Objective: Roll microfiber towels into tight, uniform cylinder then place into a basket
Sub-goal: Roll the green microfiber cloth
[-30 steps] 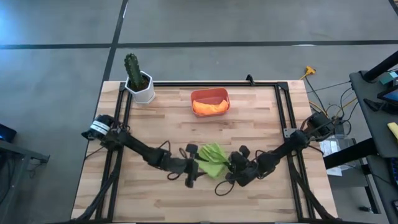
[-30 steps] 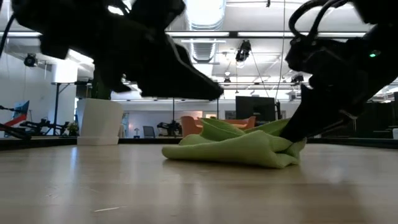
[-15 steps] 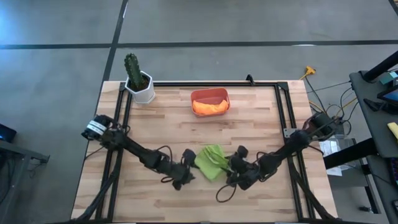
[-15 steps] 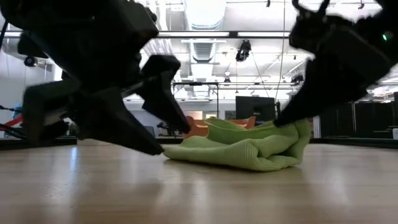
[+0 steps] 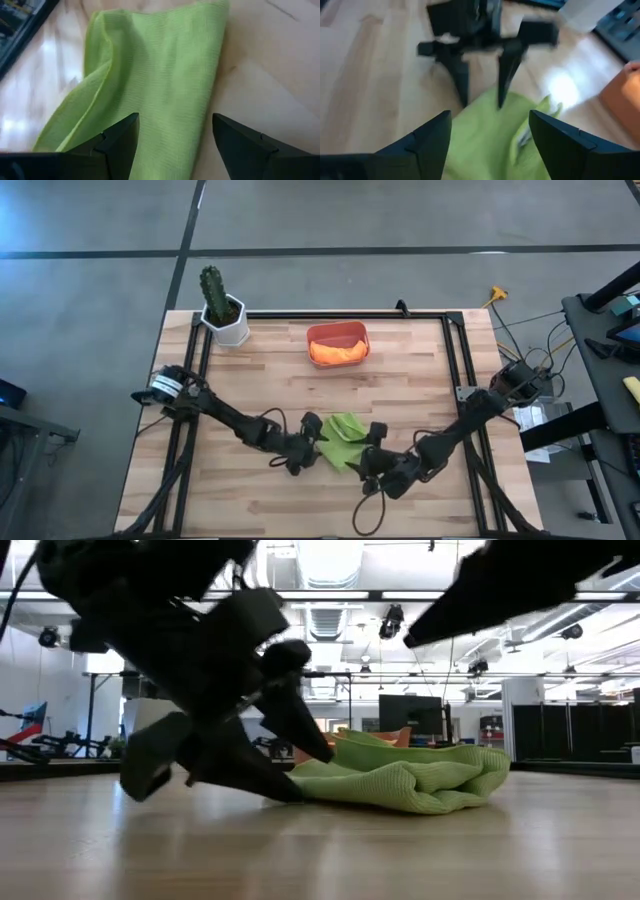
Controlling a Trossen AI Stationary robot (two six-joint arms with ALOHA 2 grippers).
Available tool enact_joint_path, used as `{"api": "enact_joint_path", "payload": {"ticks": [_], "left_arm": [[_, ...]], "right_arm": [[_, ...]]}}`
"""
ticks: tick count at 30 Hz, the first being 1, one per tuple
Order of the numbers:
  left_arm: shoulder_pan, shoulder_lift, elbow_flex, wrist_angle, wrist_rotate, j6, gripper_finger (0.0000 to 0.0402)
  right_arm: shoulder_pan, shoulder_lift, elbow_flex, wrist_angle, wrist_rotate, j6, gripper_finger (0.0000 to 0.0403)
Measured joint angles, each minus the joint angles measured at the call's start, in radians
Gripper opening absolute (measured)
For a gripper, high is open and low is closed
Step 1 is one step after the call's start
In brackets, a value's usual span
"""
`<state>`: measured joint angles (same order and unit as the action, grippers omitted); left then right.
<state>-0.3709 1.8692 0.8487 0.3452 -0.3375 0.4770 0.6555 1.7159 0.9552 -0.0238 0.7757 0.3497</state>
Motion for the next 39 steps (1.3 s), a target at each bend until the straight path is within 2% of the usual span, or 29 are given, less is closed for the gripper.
{"api": "enact_joint_path", "payload": {"ticks": [5, 10, 14, 18, 20, 22, 26, 28, 32, 39], "left_arm": [[0.023, 0.058, 0.050, 0.017, 0.017, -0.032, 0.0235], [0.018, 0.107, 0.091, 0.015, 0.013, -0.078, 0.0211], [0.011, 0.117, 0.097, 0.009, 0.014, -0.096, 0.0153], [0.010, 0.112, 0.098, -0.013, 0.027, -0.152, 0.0079], [0.010, 0.110, 0.115, -0.057, 0.043, -0.181, 0.0042], [0.007, 0.094, 0.152, -0.172, 0.048, -0.218, 0.0013], [0.006, 0.045, 0.278, -0.550, -0.020, -0.275, 0.0006], [0.014, 0.008, 0.343, -0.656, -0.022, -0.288, 0.0003], [0.018, -0.044, 0.399, -0.634, 0.059, -0.340, 0.0002], [-0.003, 0.017, 0.392, -0.618, 0.143, -0.584, 0.0002]], "right_arm": [[-0.025, 0.001, -0.005, 0.003, 0.036, -0.101, 0.0239], [-0.068, 0.002, -0.060, 0.003, 0.066, -0.047, 0.0219], [-0.048, 0.002, -0.082, 0.008, 0.044, 0.000, 0.0207], [0.004, 0.002, -0.087, 0.016, -0.025, 0.000, 0.0195], [0.033, 0.002, -0.087, 0.027, -0.064, 0.019, 0.0190], [0.060, 0.002, -0.087, 0.039, -0.100, 0.045, 0.0186], [0.104, 0.002, -0.082, 0.045, -0.082, 0.048, 0.0182], [0.109, 0.002, -0.079, 0.057, -0.046, 0.043, 0.0182], [0.108, 0.002, -0.079, 0.065, -0.034, 0.043, 0.0182], [0.120, 0.041, -0.079, 0.067, -0.040, -0.040, 0.0183]]}}
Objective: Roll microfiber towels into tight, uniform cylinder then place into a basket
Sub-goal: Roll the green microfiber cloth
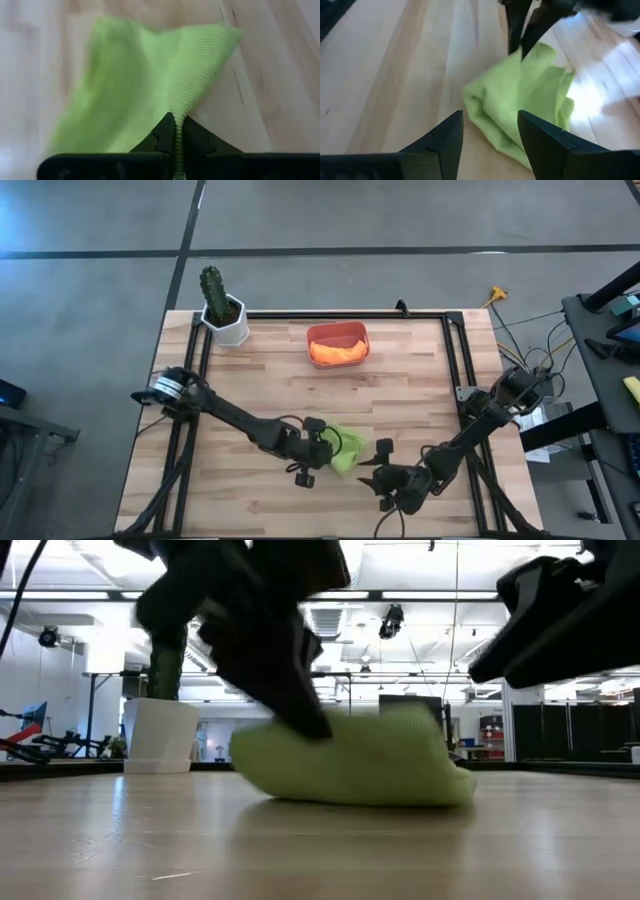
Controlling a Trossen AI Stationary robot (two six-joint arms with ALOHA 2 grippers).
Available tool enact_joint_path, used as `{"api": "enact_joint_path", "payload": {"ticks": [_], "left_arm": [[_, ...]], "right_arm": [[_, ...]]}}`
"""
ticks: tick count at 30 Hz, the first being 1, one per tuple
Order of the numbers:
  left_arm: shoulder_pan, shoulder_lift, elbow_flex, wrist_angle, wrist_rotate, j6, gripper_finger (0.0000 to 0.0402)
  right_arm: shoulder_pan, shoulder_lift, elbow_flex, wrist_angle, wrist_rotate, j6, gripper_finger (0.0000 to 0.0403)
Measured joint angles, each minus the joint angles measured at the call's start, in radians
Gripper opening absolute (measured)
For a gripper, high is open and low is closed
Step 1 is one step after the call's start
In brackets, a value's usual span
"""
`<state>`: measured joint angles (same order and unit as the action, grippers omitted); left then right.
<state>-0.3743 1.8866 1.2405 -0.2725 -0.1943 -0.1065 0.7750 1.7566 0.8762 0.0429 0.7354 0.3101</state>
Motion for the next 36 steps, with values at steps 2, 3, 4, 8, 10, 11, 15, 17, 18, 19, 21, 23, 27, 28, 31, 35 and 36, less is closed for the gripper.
{"api": "enact_joint_path", "payload": {"ticks": [2, 3, 4, 8, 10, 11, 15, 17, 18, 19, 21, 23, 27, 28, 31, 35, 36], "left_arm": [[-0.002, 0.037, -0.001, 0.008, 0.035, -0.037, 0.0002], [-0.004, 0.055, 0.002, 0.019, 0.056, -0.053, 0.0002], [-0.005, 0.069, 0.004, 0.028, 0.070, -0.071, 0.0002], [-0.005, 0.107, 0.030, 0.061, 0.091, -0.123, 0.0002], [-0.005, 0.113, 0.028, 0.091, 0.093, -0.126, 0.0002], [-0.005, 0.115, 0.028, 0.110, 0.093, -0.126, 0.0002], [-0.005, 0.105, 0.026, 0.169, 0.138, -0.127, 0.0002], [-0.005, 0.096, 0.026, 0.180, 0.174, -0.133, 0.0002], [-0.005, 0.095, 0.026, 0.192, 0.193, -0.144, 0.0002], [-0.005, 0.095, 0.027, 0.194, 0.211, -0.149, 0.0002], [-0.005, 0.095, 0.027, 0.186, 0.247, -0.152, 0.0002], [-0.006, 0.093, 0.027, 0.186, 0.272, -0.164, 0.0002], [-0.005, 0.089, 0.027, 0.188, 0.282, -0.176, 0.0002], [-0.005, 0.085, 0.027, 0.186, 0.284, -0.176, 0.0002], [-0.005, 0.070, 0.027, 0.186, 0.290, -0.176, 0.0002], [-0.005, 0.039, 0.027, 0.177, 0.301, -0.176, 0.0002], [-0.005, 0.031, 0.027, 0.177, 0.302, -0.176, 0.0002]], "right_arm": [[0.000, 0.017, 0.000, -0.001, -0.001, -0.013, 0.0184], [0.000, 0.028, 0.000, 0.007, -0.001, -0.012, 0.0187], [-0.001, 0.038, 0.000, 0.015, -0.002, -0.012, 0.0191], [-0.001, 0.062, 0.007, 0.090, -0.002, -0.019, 0.0221], [-0.001, 0.076, 0.011, 0.161, -0.002, -0.040, 0.0241], [-0.001, 0.085, 0.015, 0.185, -0.007, -0.060, 0.0252], [-0.001, 0.135, 0.028, 0.192, -0.009, -0.119, 0.0296], [-0.001, 0.163, 0.034, 0.194, -0.005, -0.146, 0.0311], [-0.001, 0.178, 0.036, 0.194, -0.002, -0.165, 0.0314], [-0.001, 0.194, 0.040, 0.193, -0.001, -0.183, 0.0315], [0.000, 0.228, 0.052, 0.195, 0.003, -0.209, 0.0314], [0.004, 0.257, 0.066, 0.193, 0.024, -0.230, 0.0307], [0.006, 0.290, 0.101, 0.204, 0.029, -0.260, 0.0289], [0.006, 0.296, 0.107, 0.208, 0.028, -0.261, 0.0284], [0.006, 0.297, 0.109, 0.197, 0.028, -0.251, 0.0266], [0.006, 0.280, 0.107, 0.118, 0.028, -0.148, 0.0242], [0.006, 0.278, 0.106, 0.105, 0.027, -0.120, 0.0234]]}}
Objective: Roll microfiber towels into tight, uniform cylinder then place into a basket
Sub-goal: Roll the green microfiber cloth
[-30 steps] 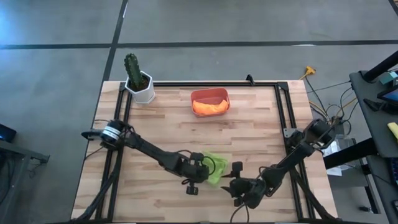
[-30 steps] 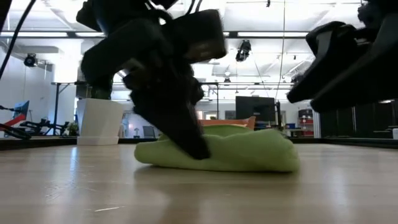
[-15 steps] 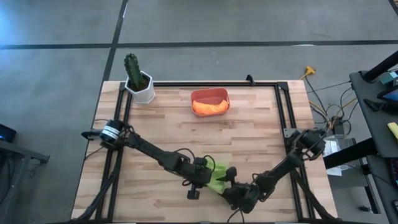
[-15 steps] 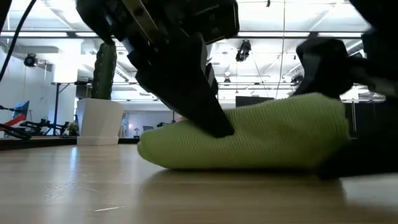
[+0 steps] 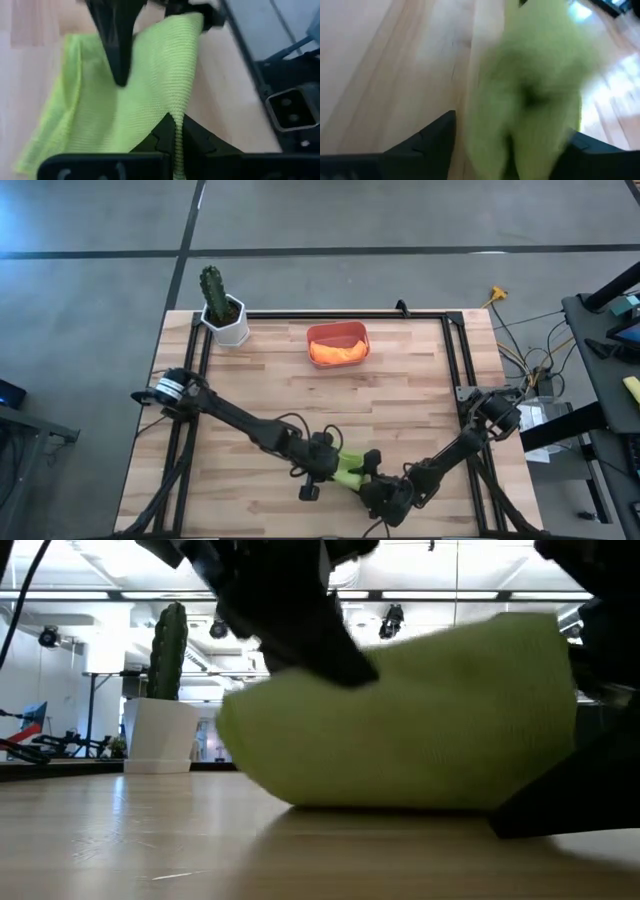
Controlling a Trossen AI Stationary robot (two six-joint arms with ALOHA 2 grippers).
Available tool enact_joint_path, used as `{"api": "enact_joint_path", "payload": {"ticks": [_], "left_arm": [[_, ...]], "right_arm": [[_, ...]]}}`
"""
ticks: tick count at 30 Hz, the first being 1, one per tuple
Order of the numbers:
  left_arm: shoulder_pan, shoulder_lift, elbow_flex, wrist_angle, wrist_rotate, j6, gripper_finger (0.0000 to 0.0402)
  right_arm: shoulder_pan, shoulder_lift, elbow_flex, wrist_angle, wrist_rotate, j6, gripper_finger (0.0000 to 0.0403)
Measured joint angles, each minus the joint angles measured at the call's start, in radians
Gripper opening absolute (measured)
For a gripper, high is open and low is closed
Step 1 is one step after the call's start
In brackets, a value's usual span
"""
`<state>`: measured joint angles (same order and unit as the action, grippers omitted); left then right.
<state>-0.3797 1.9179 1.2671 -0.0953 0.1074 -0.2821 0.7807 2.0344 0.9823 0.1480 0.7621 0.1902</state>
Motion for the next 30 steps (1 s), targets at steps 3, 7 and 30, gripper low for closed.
{"api": "enact_joint_path", "payload": {"ticks": [3, 7, 30], "left_arm": [[0.005, -0.022, 0.000, -0.003, 0.000, 0.003, 0.0002], [0.023, -0.038, -0.004, -0.005, -0.022, 0.025, 0.0002], [0.090, 0.090, 0.012, 0.112, 0.018, 0.114, 0.0001]], "right_arm": [[0.002, -0.004, 0.001, -0.016, -0.002, 0.036, 0.0205], [0.010, -0.004, 0.007, -0.018, -0.010, 0.038, 0.0154], [0.023, -0.018, 0.010, -0.103, -0.100, -0.062, 0.0128]]}}
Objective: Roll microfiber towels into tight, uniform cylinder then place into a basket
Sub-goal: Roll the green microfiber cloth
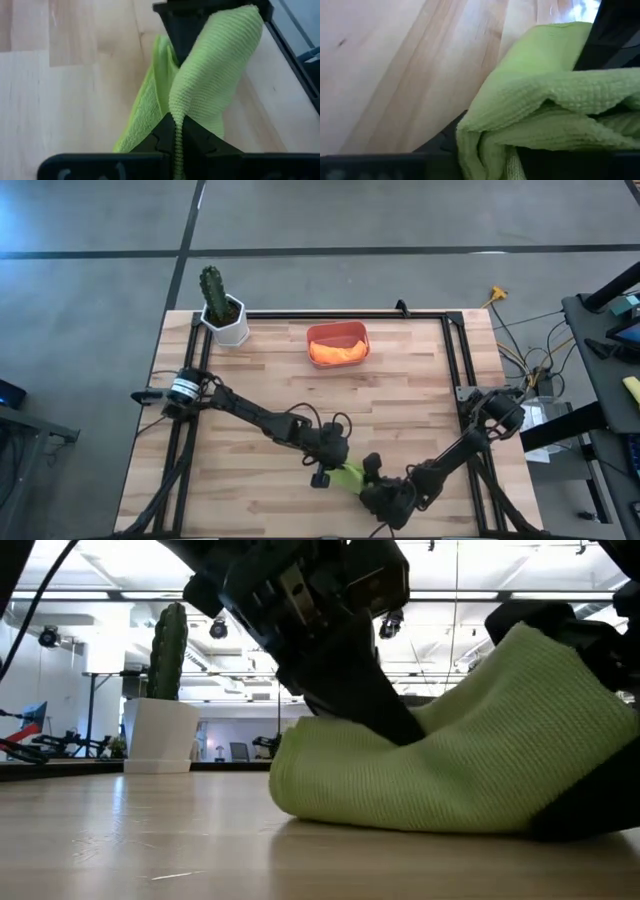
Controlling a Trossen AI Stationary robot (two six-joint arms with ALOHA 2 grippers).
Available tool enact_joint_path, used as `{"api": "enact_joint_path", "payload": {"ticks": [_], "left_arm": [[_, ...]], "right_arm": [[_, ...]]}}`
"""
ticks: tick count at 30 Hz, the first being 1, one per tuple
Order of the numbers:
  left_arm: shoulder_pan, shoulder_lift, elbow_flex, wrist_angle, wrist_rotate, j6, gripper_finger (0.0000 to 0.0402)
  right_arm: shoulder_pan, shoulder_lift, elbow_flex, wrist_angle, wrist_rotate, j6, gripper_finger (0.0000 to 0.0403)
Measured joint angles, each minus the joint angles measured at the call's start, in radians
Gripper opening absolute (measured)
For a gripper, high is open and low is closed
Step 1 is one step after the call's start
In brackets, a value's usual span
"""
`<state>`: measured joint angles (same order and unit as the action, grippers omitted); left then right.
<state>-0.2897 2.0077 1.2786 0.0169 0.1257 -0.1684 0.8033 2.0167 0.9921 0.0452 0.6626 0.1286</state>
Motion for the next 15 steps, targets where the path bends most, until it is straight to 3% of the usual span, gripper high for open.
{"api": "enact_joint_path", "payload": {"ticks": [7, 15], "left_arm": [[0.000, 0.011, 0.000, 0.027, 0.009, 0.012, 0.0001], [-0.005, 0.026, 0.005, 0.091, 0.012, 0.026, 0.0001]], "right_arm": [[0.024, -0.021, -0.002, -0.054, 0.037, -0.084, 0.0207], [0.040, -0.065, -0.006, -0.177, 0.068, -0.105, 0.0234]]}}
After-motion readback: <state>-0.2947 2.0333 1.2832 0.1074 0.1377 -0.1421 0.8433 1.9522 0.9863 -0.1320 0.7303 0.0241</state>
